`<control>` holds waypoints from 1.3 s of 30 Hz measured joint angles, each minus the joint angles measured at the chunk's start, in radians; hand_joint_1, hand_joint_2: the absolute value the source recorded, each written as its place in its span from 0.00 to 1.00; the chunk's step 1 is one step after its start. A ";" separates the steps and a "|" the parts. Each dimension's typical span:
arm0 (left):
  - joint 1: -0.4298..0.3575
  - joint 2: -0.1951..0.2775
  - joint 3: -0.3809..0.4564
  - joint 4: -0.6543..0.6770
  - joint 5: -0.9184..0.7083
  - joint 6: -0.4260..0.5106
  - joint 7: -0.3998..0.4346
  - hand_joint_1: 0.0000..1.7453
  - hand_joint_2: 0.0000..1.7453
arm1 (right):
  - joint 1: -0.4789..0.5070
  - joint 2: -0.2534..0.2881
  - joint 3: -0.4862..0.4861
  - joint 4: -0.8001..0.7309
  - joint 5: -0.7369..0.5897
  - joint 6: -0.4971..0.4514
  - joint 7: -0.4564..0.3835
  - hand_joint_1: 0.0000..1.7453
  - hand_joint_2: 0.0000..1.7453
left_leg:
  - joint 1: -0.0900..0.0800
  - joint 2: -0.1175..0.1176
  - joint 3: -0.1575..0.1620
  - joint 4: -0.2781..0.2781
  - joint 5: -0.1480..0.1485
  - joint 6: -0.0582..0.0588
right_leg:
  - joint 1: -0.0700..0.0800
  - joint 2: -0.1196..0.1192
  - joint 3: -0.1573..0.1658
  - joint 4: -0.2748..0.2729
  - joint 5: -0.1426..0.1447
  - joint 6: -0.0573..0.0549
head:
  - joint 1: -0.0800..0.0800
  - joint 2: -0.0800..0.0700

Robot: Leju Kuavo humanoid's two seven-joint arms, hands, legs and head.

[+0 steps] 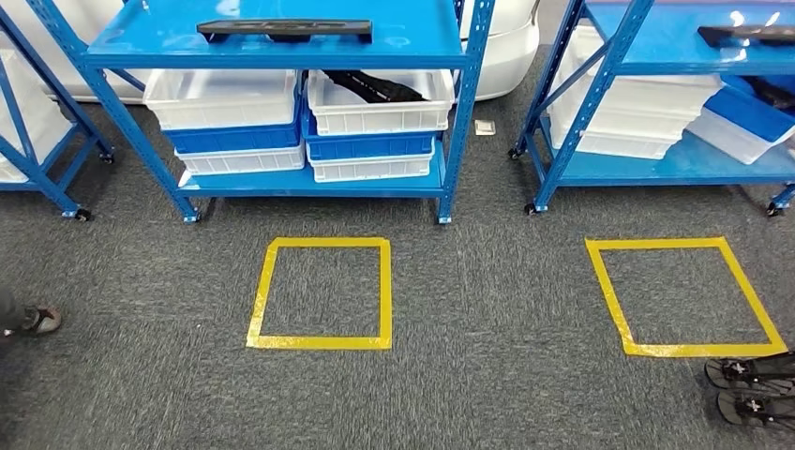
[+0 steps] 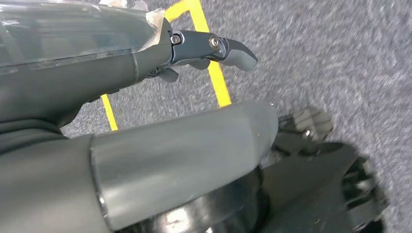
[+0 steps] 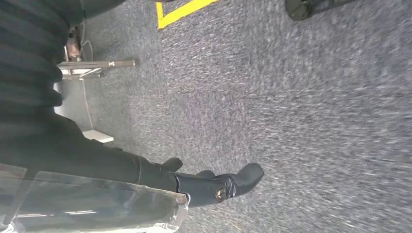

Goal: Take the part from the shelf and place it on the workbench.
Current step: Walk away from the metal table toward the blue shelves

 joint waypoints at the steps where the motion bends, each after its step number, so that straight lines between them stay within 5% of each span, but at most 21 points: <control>1: -0.001 0.000 0.000 0.000 0.000 0.000 0.001 0.00 0.00 | 0.000 0.000 0.000 0.000 0.000 0.000 -0.002 0.00 1.00 | -0.001 0.001 0.006 -0.002 -0.002 0.003 | -0.003 0.000 -0.035 0.062 -0.023 0.000 | 0.001 0.000; 4: -0.003 -0.001 0.000 0.000 0.000 0.000 0.003 0.00 0.00 | 0.002 0.000 0.000 0.000 0.000 0.000 -0.003 0.00 1.00 | -0.001 -0.001 0.024 -0.003 -0.020 0.005 | -0.008 -0.001 -0.146 0.215 -0.052 0.013 | 0.002 0.000; 6: -0.002 -0.002 0.000 0.000 0.000 0.000 0.003 0.00 0.00 | 0.003 0.000 0.000 0.000 0.002 0.000 -0.001 0.00 1.00 | 0.001 -0.005 0.046 -0.002 -0.038 0.000 | -0.012 -0.001 -0.140 0.149 0.008 0.034 | 0.002 0.000; 8: -0.002 -0.004 0.000 0.000 -0.001 0.000 0.004 0.00 0.00 | 0.003 0.000 0.000 0.000 0.004 -0.001 0.003 0.00 1.00 | -0.001 -0.008 0.066 -0.002 -0.059 -0.010 | -0.013 -0.004 -0.087 0.006 0.089 0.044 | 0.003 0.000; 10: -0.004 -0.005 0.000 0.000 -0.001 0.000 0.005 0.00 0.00 | 0.002 0.001 0.000 0.001 0.005 -0.002 0.005 0.00 1.00 | -0.005 -0.007 0.077 -0.002 -0.078 -0.023 | -0.008 -0.006 -0.056 -0.060 0.119 0.025 | 0.002 0.000; 14: -0.009 -0.003 0.000 -0.001 -0.004 0.000 0.008 0.00 0.00 | 0.000 0.004 0.000 0.001 0.005 -0.003 0.004 0.00 1.00 | 0.001 -0.003 0.083 0.015 -0.106 -0.045 | -0.012 -0.002 -0.039 -0.065 0.105 -0.019 | -0.001 0.000; 16: -0.010 -0.003 0.000 -0.001 -0.005 0.000 0.009 0.00 0.00 | 0.000 0.005 0.000 0.001 0.005 -0.003 0.001 0.00 1.00 | 0.005 0.000 0.033 0.118 -0.153 -0.053 | -0.015 -0.002 -0.025 -0.069 0.095 -0.038 | -0.005 0.000; 18: -0.009 -0.003 0.000 -0.001 -0.005 0.000 0.010 0.00 0.00 | 0.000 0.006 0.000 0.001 0.005 -0.003 -0.001 0.00 1.00 | 0.007 0.001 -0.058 0.257 -0.197 -0.058 | -0.012 -0.002 -0.016 -0.069 0.085 -0.050 | -0.007 0.000; 20: -0.007 -0.002 0.000 -0.001 -0.006 0.000 0.011 0.00 0.00 | 0.001 0.008 0.000 0.001 0.005 -0.003 -0.003 0.00 1.00 | 0.008 0.001 -0.109 0.289 -0.166 -0.058 | -0.008 0.001 -0.003 -0.069 0.074 -0.053 | -0.007 0.000; 22: -0.006 -0.001 0.000 0.000 -0.008 0.000 0.012 0.00 0.00 | 0.002 0.011 0.000 0.001 0.005 -0.004 -0.004 0.00 1.00 | 0.007 0.001 -0.088 0.179 -0.067 -0.048 | -0.004 0.004 0.016 -0.069 0.061 -0.049 | -0.007 0.000; 24: -0.007 0.002 0.001 0.000 -0.009 0.001 0.013 0.00 0.00 | 0.001 0.014 0.000 0.002 0.005 -0.004 -0.004 0.00 1.00 | 0.002 0.003 -0.048 0.066 -0.008 -0.033 | 0.002 0.004 0.029 -0.070 0.047 -0.041 | -0.006 0.000; 27: -0.010 0.004 0.002 0.000 -0.009 0.003 0.013 0.00 0.00 | -0.002 0.016 0.000 0.003 0.006 -0.003 -0.006 0.00 1.00 | -0.009 0.003 -0.030 0.028 -0.011 -0.016 | 0.005 0.002 0.032 -0.075 0.034 -0.024 | -0.006 0.000; 30: -0.009 0.004 0.003 0.000 -0.009 0.004 0.013 0.00 0.00 | -0.003 0.016 0.000 0.003 0.006 -0.003 -0.009 0.00 1.00 | -0.001 0.003 0.006 -0.006 -0.002 0.000 | 0.007 -0.001 0.021 -0.035 0.010 -0.015 | -0.005 0.000; 34: -0.009 0.003 0.004 0.000 -0.002 0.004 0.013 0.00 0.00 | -0.001 0.015 0.000 0.003 0.010 -0.003 -0.010 0.00 1.00 | 0.002 0.002 0.033 -0.017 -0.015 0.003 | -0.003 -0.001 -0.126 0.198 -0.056 -0.008 | -0.001 0.000; 36: -0.005 0.003 0.009 0.000 0.001 0.004 0.012 0.00 0.00 | 0.002 0.013 0.001 0.003 0.013 -0.001 -0.012 0.00 1.00 | 0.005 -0.002 0.049 -0.017 -0.030 -0.002 | -0.010 -0.002 -0.139 0.169 -0.010 0.013 | -0.001 0.000; 38: -0.003 0.003 0.013 0.000 0.002 0.004 0.010 0.00 0.00 | 0.003 0.010 0.001 0.003 0.015 0.003 -0.015 0.00 1.00 | 0.006 -0.005 0.070 -0.016 -0.050 -0.014 | -0.017 -0.004 -0.090 0.027 0.072 0.033 | 0.000 0.000; 39: -0.002 0.003 0.015 0.000 0.002 0.005 0.009 0.00 0.00 | 0.003 0.009 0.001 0.003 0.015 0.004 -0.017 0.00 1.00 | 0.005 -0.005 0.077 -0.015 -0.061 -0.021 | -0.017 -0.005 -0.066 -0.028 0.098 0.032 | 0.000 0.000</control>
